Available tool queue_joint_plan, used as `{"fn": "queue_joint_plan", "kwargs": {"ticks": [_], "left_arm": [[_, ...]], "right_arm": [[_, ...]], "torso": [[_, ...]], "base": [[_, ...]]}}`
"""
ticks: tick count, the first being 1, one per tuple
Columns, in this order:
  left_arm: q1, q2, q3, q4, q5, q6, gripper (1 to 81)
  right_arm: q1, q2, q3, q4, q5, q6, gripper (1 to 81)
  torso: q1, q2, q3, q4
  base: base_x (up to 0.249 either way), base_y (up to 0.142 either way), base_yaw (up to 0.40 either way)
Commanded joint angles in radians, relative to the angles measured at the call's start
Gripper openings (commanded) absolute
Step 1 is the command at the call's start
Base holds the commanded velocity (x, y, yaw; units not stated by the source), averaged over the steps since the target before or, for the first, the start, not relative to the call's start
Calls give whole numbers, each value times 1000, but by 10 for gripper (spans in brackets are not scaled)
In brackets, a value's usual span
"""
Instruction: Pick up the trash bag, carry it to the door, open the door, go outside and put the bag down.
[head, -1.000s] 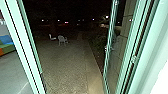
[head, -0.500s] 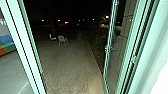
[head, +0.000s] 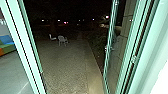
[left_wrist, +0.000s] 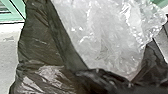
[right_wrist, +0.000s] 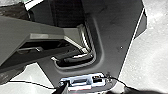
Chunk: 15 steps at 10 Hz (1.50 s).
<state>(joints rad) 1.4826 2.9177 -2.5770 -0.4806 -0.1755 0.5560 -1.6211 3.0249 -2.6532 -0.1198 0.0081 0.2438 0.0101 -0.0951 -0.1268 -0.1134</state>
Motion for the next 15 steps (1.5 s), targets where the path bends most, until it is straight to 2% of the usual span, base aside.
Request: {"fn": "queue_joint_plan", "kwargs": {"ticks": [1,6,15], "left_arm": [[-54,-12,3,13,53,7,10],[-54,-6,-12,11,51,7,10],[-52,6,-12,13,50,7,10]], "right_arm": [[25,4,6,-11,-53,-1,811],[23,8,6,-11,-39,-1,811],[14,18,4,-15,-39,-1,811]], "torso": [[0,0,0,0],[0,0,0,0],[-2,-1,0,0]], "base": [[0,0,0],[31,0,0],[121,0,0]]}}
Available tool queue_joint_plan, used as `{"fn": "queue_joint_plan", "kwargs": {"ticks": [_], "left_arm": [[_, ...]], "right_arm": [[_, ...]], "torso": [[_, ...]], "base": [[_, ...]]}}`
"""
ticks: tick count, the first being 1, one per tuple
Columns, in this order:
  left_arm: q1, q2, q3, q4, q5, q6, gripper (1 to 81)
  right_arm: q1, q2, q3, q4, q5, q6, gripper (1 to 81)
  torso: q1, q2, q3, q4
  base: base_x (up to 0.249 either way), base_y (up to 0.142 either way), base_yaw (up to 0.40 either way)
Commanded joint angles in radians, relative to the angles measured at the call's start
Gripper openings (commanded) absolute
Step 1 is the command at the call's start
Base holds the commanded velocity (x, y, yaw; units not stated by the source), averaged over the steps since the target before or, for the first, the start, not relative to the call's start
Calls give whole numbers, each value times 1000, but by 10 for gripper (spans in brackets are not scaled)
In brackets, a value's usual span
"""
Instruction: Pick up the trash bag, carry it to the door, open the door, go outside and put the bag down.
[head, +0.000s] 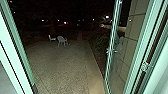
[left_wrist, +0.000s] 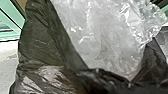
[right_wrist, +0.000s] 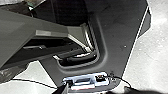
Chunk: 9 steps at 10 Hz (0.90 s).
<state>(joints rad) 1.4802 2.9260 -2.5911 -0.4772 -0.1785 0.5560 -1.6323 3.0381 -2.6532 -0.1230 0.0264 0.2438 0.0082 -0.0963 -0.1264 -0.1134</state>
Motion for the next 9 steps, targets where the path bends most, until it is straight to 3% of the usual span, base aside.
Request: {"fn": "queue_joint_plan", "kwargs": {"ticks": [1,9], "left_arm": [[-48,0,2,12,53,7,10],[-45,-2,2,16,53,7,10]], "right_arm": [[25,4,4,-18,-57,-1,811],[25,12,-3,-23,-56,-1,811]], "torso": [[0,0,0,0],[-1,0,0,0]], "base": [[127,0,0],[127,0,0]]}}
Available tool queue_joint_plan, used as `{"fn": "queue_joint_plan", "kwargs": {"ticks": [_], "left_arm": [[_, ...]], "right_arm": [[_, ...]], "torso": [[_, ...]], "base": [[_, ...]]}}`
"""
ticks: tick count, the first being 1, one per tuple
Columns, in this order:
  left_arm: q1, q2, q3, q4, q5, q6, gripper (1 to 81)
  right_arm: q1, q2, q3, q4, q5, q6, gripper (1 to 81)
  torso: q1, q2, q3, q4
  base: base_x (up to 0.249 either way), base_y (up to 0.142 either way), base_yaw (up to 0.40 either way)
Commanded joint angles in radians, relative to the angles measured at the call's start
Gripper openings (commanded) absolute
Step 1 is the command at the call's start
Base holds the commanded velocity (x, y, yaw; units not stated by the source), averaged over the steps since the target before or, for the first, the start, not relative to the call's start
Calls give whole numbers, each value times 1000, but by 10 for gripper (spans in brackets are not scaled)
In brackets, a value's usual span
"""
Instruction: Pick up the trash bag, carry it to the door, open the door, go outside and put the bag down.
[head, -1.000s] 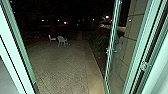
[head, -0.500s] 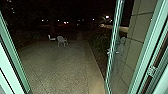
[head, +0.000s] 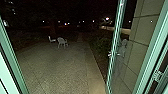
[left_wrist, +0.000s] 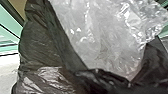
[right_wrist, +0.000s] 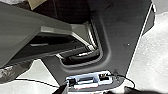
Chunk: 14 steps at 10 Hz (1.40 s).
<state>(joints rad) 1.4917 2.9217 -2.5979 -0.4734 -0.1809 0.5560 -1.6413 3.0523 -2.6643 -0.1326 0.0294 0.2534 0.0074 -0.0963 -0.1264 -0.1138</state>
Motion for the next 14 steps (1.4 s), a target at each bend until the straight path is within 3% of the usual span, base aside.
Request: {"fn": "queue_joint_plan", "kwargs": {"ticks": [1,14], "left_arm": [[-57,4,8,13,55,7,10],[-57,10,8,18,47,7,10]], "right_arm": [[34,-1,8,-13,-59,-11,811],[37,4,8,-15,-52,-11,811]], "torso": [[0,0,0,0],[-5,-2,1,0]], "base": [[127,0,0],[127,0,0]]}}
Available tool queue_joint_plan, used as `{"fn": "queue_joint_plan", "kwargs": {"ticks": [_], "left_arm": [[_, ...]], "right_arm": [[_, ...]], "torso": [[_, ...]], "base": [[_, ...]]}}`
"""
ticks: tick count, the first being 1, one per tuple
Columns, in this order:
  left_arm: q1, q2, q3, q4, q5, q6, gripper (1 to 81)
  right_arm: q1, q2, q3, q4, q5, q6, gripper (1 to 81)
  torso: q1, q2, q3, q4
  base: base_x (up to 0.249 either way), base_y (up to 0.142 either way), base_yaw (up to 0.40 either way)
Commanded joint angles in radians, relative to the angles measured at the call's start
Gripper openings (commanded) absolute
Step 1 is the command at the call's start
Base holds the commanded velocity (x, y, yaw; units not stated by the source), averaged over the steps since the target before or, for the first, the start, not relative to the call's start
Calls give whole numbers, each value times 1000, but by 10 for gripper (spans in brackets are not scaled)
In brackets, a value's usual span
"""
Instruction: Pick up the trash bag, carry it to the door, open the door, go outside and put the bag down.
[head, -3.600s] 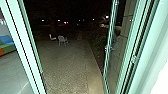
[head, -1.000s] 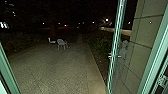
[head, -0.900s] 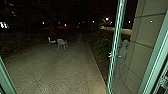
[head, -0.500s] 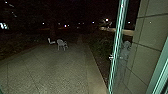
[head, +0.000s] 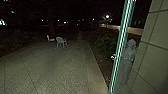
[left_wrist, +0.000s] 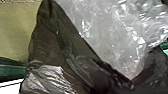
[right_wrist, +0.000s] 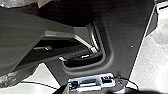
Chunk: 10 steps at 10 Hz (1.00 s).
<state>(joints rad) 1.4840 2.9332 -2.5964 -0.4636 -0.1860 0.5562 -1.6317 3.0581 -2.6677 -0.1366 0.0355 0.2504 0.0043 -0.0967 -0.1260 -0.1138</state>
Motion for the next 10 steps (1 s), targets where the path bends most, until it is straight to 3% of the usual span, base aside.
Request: {"fn": "queue_joint_plan", "kwargs": {"ticks": [1,10], "left_arm": [[-49,0,7,8,53,7,10],[-49,3,7,8,53,7,10]], "right_arm": [[28,-2,11,-11,-57,-8,811],[29,3,11,-18,-59,-8,811]], "torso": [[0,0,0,0],[0,0,0,0]], "base": [[132,0,0],[136,0,0]]}}
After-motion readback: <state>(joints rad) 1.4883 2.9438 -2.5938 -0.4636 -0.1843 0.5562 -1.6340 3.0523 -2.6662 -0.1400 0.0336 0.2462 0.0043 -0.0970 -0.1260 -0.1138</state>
